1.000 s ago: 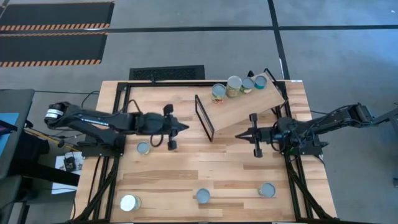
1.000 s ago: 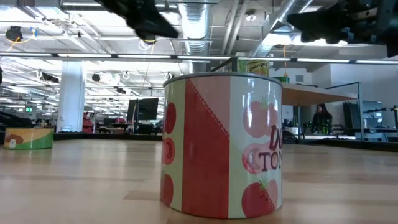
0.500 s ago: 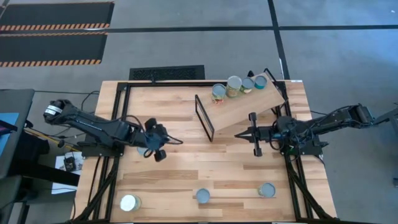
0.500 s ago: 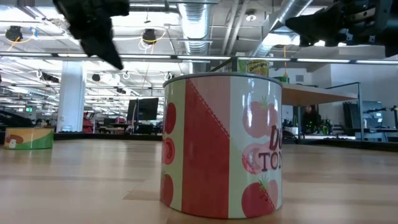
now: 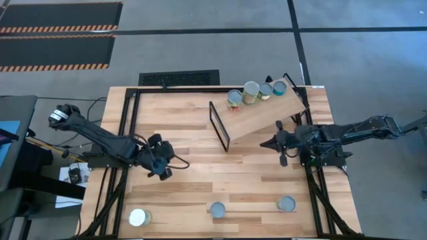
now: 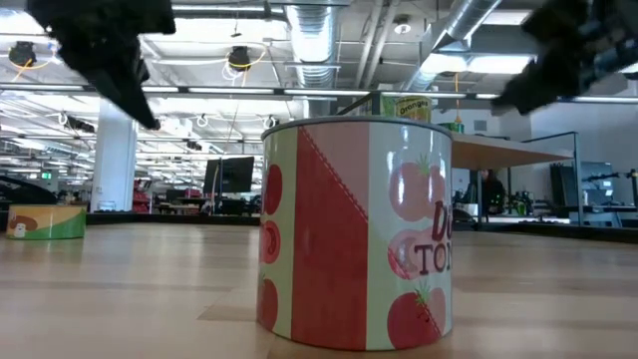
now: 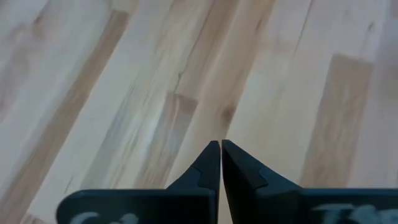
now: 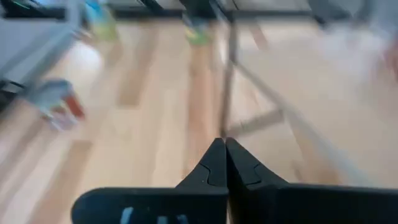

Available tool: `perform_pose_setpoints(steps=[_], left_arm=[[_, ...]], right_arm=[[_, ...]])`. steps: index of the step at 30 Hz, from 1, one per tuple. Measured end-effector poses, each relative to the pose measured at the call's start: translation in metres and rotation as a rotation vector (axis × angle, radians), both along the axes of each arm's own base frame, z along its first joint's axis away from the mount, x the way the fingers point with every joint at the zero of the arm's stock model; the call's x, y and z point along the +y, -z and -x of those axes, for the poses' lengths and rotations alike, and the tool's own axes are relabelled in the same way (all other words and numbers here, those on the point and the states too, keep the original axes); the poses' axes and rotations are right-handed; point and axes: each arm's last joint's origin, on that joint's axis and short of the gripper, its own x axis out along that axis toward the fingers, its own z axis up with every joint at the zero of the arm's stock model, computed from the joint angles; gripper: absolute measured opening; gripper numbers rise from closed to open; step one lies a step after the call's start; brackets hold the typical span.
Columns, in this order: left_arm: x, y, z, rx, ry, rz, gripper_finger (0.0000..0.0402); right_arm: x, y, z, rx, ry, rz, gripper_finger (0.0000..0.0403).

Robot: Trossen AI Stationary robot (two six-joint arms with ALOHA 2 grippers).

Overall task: Pick and place cans onto a shelf
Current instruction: Put the canned mushrooms on the shelf

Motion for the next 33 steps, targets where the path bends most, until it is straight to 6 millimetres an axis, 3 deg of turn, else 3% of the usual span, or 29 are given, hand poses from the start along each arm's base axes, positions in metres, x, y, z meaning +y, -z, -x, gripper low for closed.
perform_pose_setpoints(steps=[4, 13, 16, 25, 33], left_arm=[[0.001, 0.017, 0.003, -0.003, 0.029, -0.002, 0.0001], [0.005, 0.034, 0.008, -0.231, 0.245, 0.086, 0.0000], [0.008, 0.037, 0.012, -0.240, 0.300, 0.127, 0.0000], [0.017, 0.036, 0.037, 0.078, 0.017, 0.114, 0.0008], [0.012, 0.039, 0.048, 0.168, -0.054, 0.192, 0.0072]], right_arm=[[0.002, 0.013, 0.002, 0.040, 0.015, -0.019, 0.0003], [0.028, 0.025, -0.001, -0.235, -0.157, -0.095, 0.0002], [0.037, 0.031, -0.002, -0.255, -0.123, -0.090, 0.0002], [0.057, 0.037, -0.005, -0.267, -0.004, -0.092, 0.0003], [0.061, 0.038, -0.005, -0.266, -0.001, -0.095, 0.0003]])
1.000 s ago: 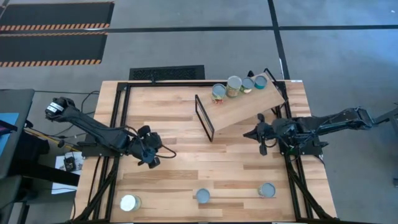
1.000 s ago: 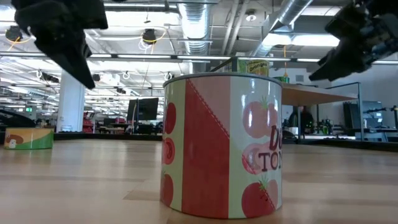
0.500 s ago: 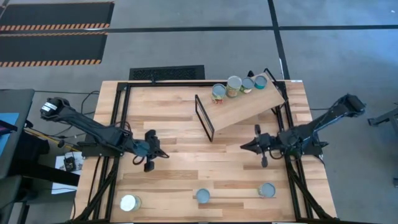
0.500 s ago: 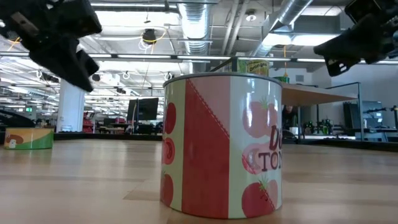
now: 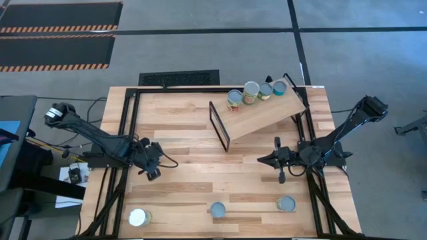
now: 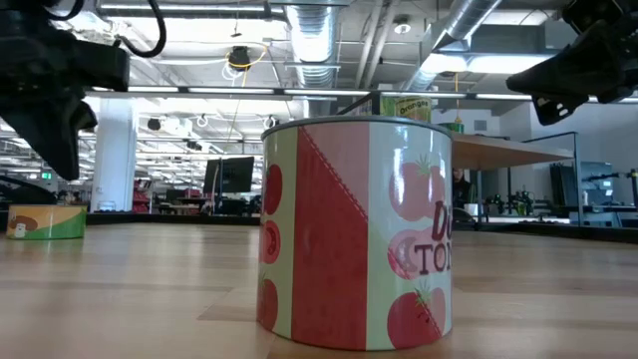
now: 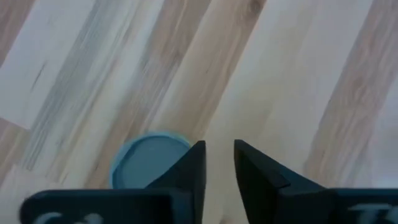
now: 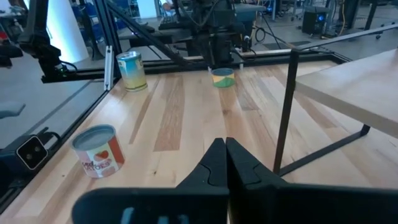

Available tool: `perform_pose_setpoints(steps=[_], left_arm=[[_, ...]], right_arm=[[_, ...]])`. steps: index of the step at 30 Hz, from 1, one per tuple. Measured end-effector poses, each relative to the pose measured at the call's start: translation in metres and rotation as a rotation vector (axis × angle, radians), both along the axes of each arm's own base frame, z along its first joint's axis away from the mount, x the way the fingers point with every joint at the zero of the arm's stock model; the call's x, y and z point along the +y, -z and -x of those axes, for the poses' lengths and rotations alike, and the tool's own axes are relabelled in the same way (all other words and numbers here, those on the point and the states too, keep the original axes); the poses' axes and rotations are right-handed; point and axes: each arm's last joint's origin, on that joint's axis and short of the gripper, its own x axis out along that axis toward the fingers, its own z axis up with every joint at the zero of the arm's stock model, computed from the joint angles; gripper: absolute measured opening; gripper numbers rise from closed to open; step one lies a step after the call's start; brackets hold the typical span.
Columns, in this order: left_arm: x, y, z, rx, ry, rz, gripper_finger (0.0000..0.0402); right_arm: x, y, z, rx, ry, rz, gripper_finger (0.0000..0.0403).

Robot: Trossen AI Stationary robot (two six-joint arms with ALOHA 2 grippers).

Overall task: Pick and place cans onto a shelf
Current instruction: Put the canned mushrooms on the shelf

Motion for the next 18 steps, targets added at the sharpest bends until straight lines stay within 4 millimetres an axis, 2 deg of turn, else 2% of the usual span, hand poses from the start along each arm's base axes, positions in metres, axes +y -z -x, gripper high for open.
perform_pose_setpoints(steps=[8, 14, 18], left_arm=[[-0.002, 0.016, -0.002, 0.130, -0.030, -0.093, 0.0111], [-0.005, 0.034, -0.010, 0.227, -0.019, -0.175, 0.0112], [-0.008, 0.044, -0.014, 0.292, 0.018, -0.153, 0.0102]], right_arm=[[0.000, 0.001, 0.000, 0.008, 0.000, 0.009, 0.0003], [0.000, 0.001, 0.000, 0.008, 0.000, 0.010, 0.0004], [0.000, 0.001, 0.000, 0.009, 0.000, 0.012, 0.0004]])
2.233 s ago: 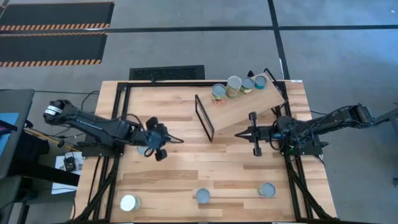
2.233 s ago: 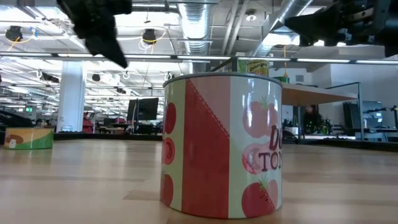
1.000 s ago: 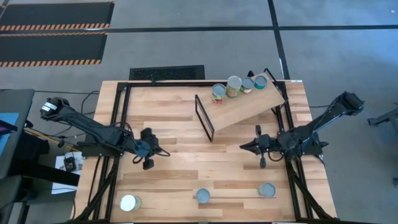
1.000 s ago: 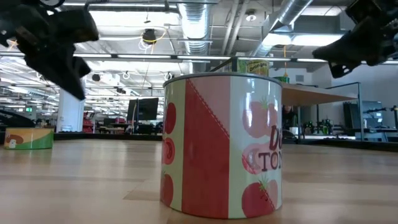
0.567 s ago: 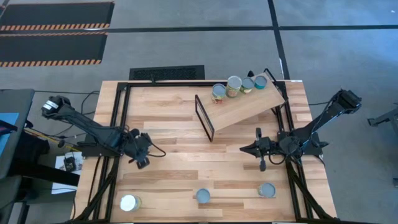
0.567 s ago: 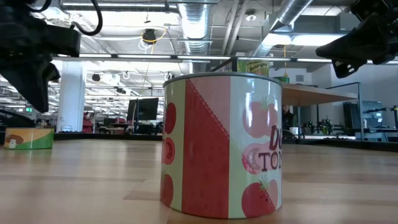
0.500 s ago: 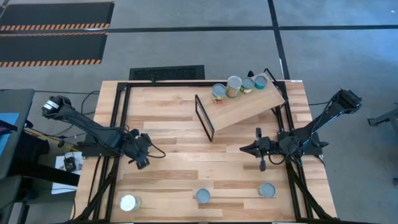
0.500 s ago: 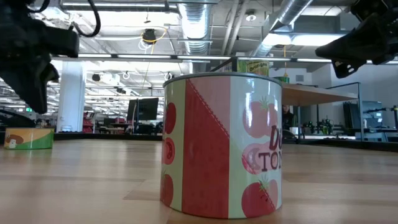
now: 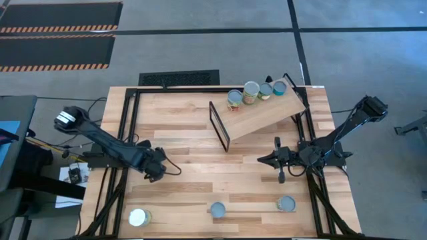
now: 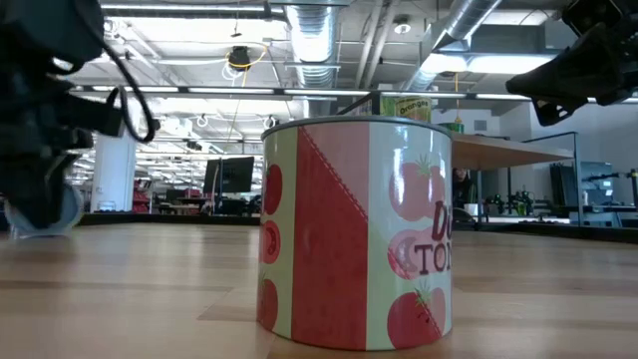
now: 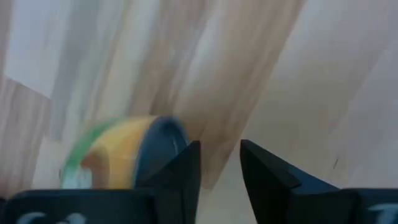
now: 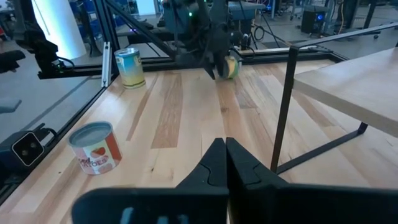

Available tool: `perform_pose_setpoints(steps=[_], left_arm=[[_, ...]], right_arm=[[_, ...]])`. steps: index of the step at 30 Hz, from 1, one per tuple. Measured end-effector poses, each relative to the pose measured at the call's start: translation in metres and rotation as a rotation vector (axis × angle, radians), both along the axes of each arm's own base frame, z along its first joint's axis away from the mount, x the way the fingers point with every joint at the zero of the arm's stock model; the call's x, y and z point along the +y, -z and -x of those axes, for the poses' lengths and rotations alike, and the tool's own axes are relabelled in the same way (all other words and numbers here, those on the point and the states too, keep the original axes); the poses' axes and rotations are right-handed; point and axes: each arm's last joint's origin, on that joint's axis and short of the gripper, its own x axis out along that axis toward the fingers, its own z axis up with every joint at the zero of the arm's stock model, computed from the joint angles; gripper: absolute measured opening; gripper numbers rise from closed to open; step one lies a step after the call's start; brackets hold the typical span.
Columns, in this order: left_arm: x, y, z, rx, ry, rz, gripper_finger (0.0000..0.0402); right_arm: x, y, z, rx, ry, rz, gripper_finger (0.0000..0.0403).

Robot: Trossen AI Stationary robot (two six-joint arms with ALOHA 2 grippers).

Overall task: Pick and place cans onto a shelf
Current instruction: Put the canned mushrooms on the shelf, then put the canned mushroom on the shelf

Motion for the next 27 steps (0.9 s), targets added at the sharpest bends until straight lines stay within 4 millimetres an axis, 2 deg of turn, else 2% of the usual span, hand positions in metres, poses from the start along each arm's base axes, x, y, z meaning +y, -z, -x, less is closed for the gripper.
perform_pose_setpoints(steps=[7, 12, 20, 23, 27], left_arm=[[-0.002, 0.009, -0.003, 0.055, 0.063, -0.005, 0.0013], [-0.005, -0.006, -0.009, -0.012, 0.096, 0.017, 0.0002], [-0.011, -0.054, -0.022, -0.199, 0.207, 0.017, 0.0007], [-0.010, -0.069, -0.024, -0.196, 0.256, -0.056, 0.0029], [-0.005, -0.071, -0.023, -0.147, 0.290, -0.118, 0.0083]], right_arm=[[0.000, 0.000, 0.000, -0.001, 0.000, -0.001, 0.0004], [0.000, 0.000, 0.000, -0.003, 0.000, -0.004, 0.0005], [0.000, 0.000, 0.000, -0.003, 0.000, -0.004, 0.0005], [0.000, 0.000, 0.000, -0.002, -0.001, -0.005, 0.0005], [0.000, 0.000, 0.000, -0.002, -0.003, -0.005, 0.0005]])
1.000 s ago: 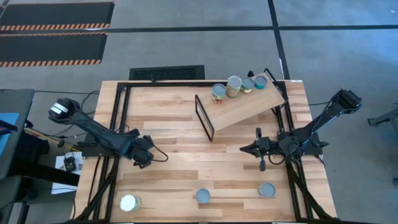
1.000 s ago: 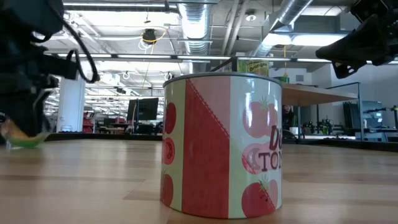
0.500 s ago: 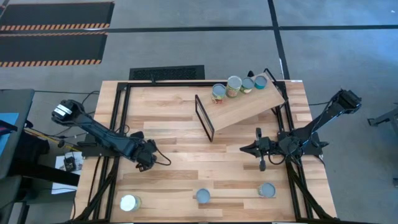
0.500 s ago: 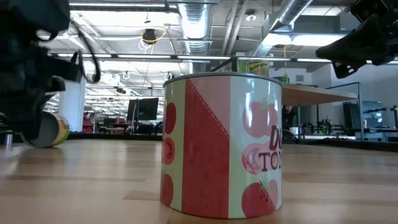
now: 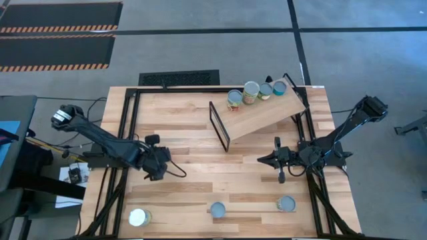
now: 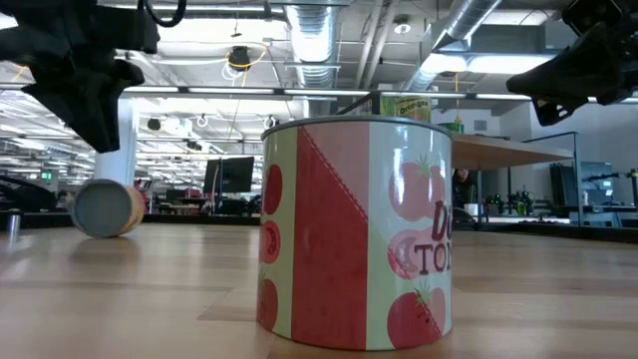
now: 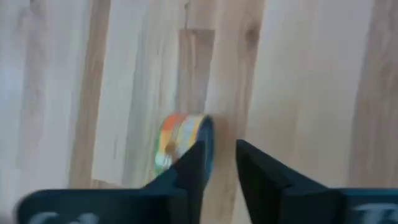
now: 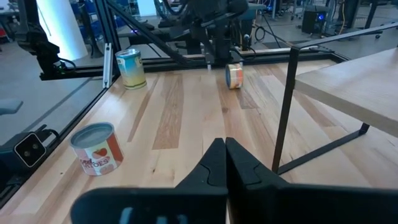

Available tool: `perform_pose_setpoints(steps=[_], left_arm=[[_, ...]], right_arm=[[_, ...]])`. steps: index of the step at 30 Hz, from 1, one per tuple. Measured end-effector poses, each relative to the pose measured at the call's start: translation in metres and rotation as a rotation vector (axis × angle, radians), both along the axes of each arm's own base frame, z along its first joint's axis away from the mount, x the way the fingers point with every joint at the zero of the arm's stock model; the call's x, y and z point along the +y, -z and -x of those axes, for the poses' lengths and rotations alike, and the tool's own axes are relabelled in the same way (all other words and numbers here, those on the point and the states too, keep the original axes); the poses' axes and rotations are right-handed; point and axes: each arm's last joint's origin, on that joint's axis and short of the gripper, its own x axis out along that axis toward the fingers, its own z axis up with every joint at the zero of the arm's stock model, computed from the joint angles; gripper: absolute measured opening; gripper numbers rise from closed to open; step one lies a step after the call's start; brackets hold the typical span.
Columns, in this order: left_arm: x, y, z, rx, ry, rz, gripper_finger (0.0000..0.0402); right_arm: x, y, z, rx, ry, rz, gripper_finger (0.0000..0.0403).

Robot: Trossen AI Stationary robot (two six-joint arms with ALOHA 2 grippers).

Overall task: Pick and place cans onto a shelf
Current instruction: Put the canned mushroom on the shelf

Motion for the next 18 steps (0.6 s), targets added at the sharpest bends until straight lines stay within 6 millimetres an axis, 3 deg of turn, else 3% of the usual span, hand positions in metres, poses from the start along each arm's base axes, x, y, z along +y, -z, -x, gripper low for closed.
perform_pose_setpoints(steps=[7, 10, 14, 18], left_arm=[[0.017, 0.001, -0.003, 0.011, -0.037, -0.093, 0.0207], [0.026, 0.002, -0.011, 0.023, -0.043, -0.037, 0.0253], [0.038, 0.007, -0.023, 0.039, -0.011, 0.001, 0.0291], [0.051, 0.020, -0.033, 0.117, 0.013, 0.036, 0.0301]], right_arm=[[0.000, 0.000, 0.000, 0.000, -0.001, 0.000, 0.0005], [0.000, 0.000, 0.000, 0.000, -0.001, 0.000, 0.0005], [0.000, 0.000, 0.000, -0.001, -0.002, -0.001, 0.0005], [0.000, -0.001, 0.000, -0.006, -0.005, 0.002, 0.0005]])
